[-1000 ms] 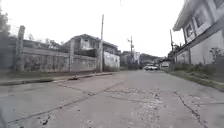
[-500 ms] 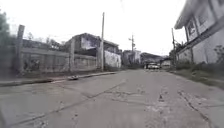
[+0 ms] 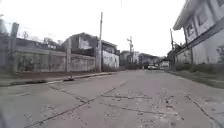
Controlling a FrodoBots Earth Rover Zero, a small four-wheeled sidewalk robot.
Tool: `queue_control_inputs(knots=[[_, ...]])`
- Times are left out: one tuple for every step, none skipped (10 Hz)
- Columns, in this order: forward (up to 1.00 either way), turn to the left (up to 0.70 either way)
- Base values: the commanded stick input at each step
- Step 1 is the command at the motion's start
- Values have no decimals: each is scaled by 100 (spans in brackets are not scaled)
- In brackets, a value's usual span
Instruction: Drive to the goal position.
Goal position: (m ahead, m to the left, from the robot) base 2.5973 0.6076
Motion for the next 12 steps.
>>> queue_control_inputs(knots=[[70,-35],[70,-35],[70,-35],[70,-35],[70,-35],[70,-35],[70,-35],[70,-35],[70,-35],[70,-35],[70,-35],[70,-35]])
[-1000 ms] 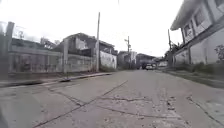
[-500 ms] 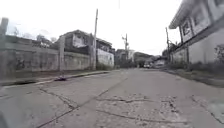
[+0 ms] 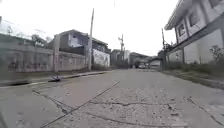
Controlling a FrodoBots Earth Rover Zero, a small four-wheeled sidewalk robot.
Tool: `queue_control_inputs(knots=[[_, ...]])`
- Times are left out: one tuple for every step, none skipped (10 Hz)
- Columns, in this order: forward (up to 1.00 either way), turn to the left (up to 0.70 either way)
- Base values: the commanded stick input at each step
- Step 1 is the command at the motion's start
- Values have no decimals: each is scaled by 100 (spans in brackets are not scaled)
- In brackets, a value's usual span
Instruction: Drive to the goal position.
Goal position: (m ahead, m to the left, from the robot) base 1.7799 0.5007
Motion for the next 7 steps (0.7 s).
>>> queue_control_inputs(knots=[[70,-35],[70,-35],[70,-35],[70,-35],[70,-35],[70,-35],[70,-35]])
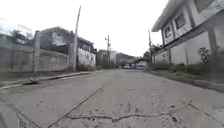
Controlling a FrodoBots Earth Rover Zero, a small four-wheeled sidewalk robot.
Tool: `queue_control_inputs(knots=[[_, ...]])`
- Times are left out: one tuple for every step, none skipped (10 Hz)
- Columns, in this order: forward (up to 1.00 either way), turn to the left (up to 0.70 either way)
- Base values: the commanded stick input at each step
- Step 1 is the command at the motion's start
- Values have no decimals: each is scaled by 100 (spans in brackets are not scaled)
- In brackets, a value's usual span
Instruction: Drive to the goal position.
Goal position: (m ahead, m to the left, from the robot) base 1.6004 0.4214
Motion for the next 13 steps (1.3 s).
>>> queue_control_inputs(knots=[[70,-35],[70,-35],[70,-35],[70,-35],[70,-35],[70,-35],[70,-35],[70,-35],[70,-35],[70,-35],[70,-35],[70,-35],[70,-35]])
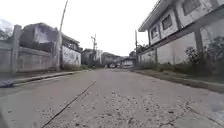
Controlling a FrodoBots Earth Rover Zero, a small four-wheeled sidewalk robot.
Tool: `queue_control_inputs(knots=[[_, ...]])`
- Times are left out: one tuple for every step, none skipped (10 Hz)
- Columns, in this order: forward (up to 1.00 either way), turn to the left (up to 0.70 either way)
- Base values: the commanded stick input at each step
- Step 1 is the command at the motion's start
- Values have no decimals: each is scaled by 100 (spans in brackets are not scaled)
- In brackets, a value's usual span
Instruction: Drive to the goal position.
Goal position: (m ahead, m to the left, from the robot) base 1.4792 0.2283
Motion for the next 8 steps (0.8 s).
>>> queue_control_inputs(knots=[[70,-35],[70,-35],[70,-35],[70,-35],[70,-35],[70,-35],[70,-35],[70,-35]])
